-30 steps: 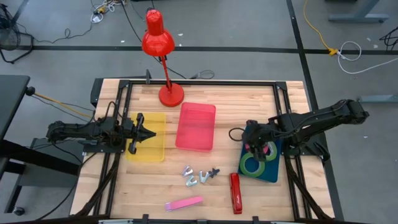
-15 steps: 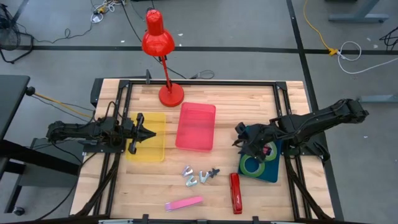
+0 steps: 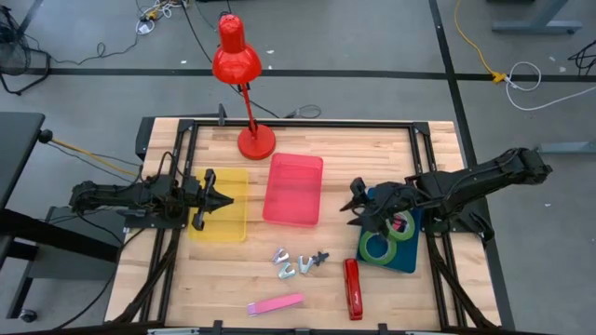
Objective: Pick and place Stapler, Stapler remover, tape
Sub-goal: Put the red stapler into the red bin
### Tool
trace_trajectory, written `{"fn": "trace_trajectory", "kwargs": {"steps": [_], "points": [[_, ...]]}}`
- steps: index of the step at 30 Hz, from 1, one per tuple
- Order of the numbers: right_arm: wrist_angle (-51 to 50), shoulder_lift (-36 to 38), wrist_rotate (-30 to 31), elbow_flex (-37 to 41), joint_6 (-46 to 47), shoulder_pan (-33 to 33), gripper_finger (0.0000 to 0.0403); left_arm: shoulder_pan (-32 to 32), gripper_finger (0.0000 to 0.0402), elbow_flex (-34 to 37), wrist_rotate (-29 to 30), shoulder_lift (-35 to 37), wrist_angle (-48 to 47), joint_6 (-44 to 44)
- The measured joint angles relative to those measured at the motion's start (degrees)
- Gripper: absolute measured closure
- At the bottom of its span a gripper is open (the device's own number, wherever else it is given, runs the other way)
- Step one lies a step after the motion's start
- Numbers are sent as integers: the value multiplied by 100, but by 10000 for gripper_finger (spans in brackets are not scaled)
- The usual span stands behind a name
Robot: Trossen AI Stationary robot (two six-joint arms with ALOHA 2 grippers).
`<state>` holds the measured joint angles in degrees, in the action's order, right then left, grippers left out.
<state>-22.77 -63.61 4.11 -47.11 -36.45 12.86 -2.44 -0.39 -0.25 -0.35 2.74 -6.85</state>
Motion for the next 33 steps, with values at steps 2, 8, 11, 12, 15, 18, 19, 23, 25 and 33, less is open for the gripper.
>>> {"fn": "trace_trajectory", "kwargs": {"steps": [2, 8, 11, 12, 15, 18, 19, 23, 25, 33], "points": [[74, 0, 53, 0, 58, 3, 178, 0, 383, 0, 0, 0, 0, 0], [351, 0, 643, 0, 304, 185, 131, 0, 383, -1, 0, 1, 0, 0], [365, 0, 822, 0, 252, 344, 114, 0, 383, 0, 0, 1, 0, 0], [378, 0, 905, 0, 248, 392, 111, 0, 383, 0, 0, 0, 0, 0], [390, 0, 1058, -12, 281, 505, 105, 0, 383, -1, 0, -1, 0, 0], [284, -2, 1202, -230, 326, 617, 103, 0, 383, -1, 0, -1, 1, 0], [260, 0, 1196, -325, 351, 647, 103, 0, 383, 1, 0, -1, 0, 0], [21, -2, 1144, -747, 668, 779, 103, 0, 383, -1, 0, -1, 2, 0], [-136, -2, 1094, -995, 798, 877, 103, 0, 383, 1, 0, 0, 0, 0], [-738, -4, -7, -1607, 1537, 1284, 103, 0, 383, 1, 0, 0, 1, 0]]}}
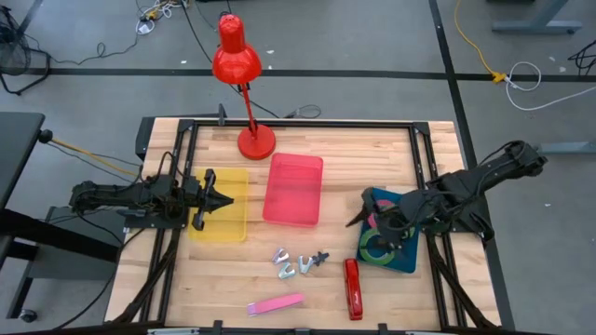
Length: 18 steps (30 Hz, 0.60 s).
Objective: Pick and place Stapler, Stapler remover, tape
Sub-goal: Put the red stapler into the red bin
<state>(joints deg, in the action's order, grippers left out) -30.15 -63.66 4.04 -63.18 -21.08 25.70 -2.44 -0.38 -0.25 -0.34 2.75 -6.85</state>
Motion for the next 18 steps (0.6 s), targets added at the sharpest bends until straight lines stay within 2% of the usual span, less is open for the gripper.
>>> {"fn": "trace_trajectory", "kwargs": {"steps": [9, 18], "points": [[-433, -2, -48, -19, 514, 612, 103, 0, 383, 0, 0, -2, -1, 0], [-675, -186, -1, -19, -216, 995, 103, 0, 383, 0, 0, -2, -1, 0]]}}
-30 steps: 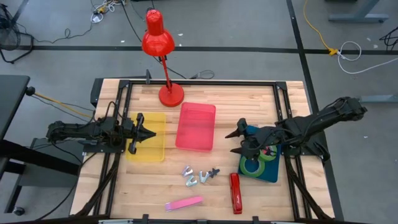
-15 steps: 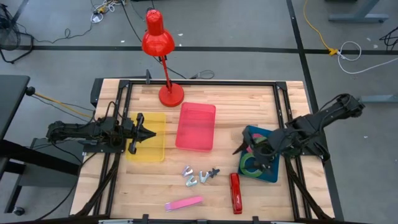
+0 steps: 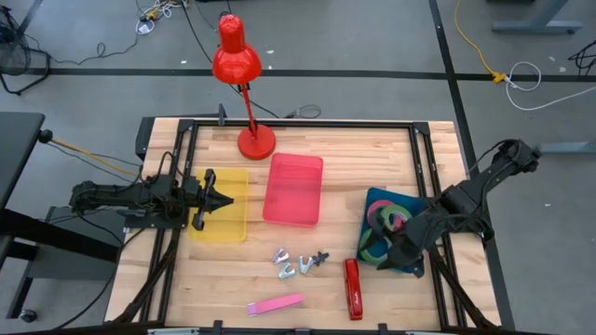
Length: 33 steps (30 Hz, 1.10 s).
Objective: Pick and place Stapler, Stapler remover, tape
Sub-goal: Put the red stapler into the red bin
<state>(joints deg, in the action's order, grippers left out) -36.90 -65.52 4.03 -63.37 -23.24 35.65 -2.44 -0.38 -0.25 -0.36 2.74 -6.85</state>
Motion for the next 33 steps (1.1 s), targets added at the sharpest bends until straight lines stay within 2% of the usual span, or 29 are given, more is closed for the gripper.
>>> {"fn": "trace_trajectory", "kwargs": {"steps": [13, 19, 23, 28, 33], "points": [[538, -803, -1, 0, -1165, 73, 103, 0, 383, -2, 0, 0, 0, 0], [658, -1171, -2, -112, -1082, 55, 103, 0, 383, -1, 0, 0, 1, 0], [310, -1378, -2, -606, -1002, 55, 103, 0, 383, 0, 1, 1, 0, 0], [-619, -1628, 58, -1384, -1023, 55, 103, 0, 383, 0, 0, 1, 0, 0], [-1202, -1844, 135, -1591, -1042, 100, 103, 0, 383, 0, 0, 0, 0, 0]]}}
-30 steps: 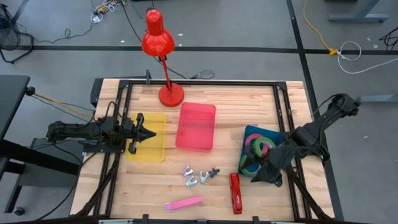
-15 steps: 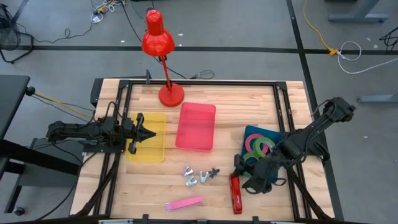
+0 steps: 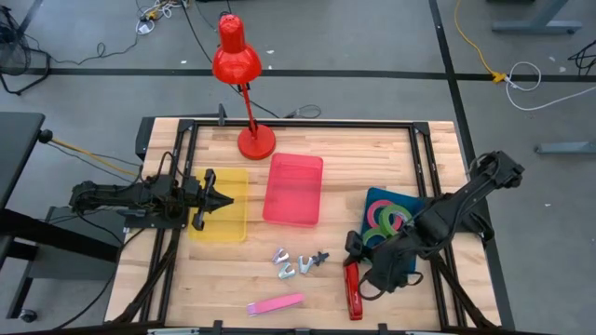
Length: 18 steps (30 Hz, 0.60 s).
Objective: Pick and place Stapler, Stapler remover, tape
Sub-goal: Put the red stapler into the red bin
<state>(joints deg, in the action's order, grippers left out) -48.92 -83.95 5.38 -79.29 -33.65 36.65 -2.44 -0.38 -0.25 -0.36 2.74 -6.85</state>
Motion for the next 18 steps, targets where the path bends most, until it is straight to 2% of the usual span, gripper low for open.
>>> {"fn": "trace_trajectory", "kwargs": {"steps": [8, 13, 18], "points": [[-302, -121, 27, 243, -817, 237, 103, 0, 383, -2, 0, 0, 0, 0], [-302, -121, 320, 669, -1416, 442, 103, 1, 383, 0, 1, 0, 0, 1], [79, -121, 409, 1039, -1505, 609, 103, 0, 383, -1, 0, 0, 0, 0]]}}
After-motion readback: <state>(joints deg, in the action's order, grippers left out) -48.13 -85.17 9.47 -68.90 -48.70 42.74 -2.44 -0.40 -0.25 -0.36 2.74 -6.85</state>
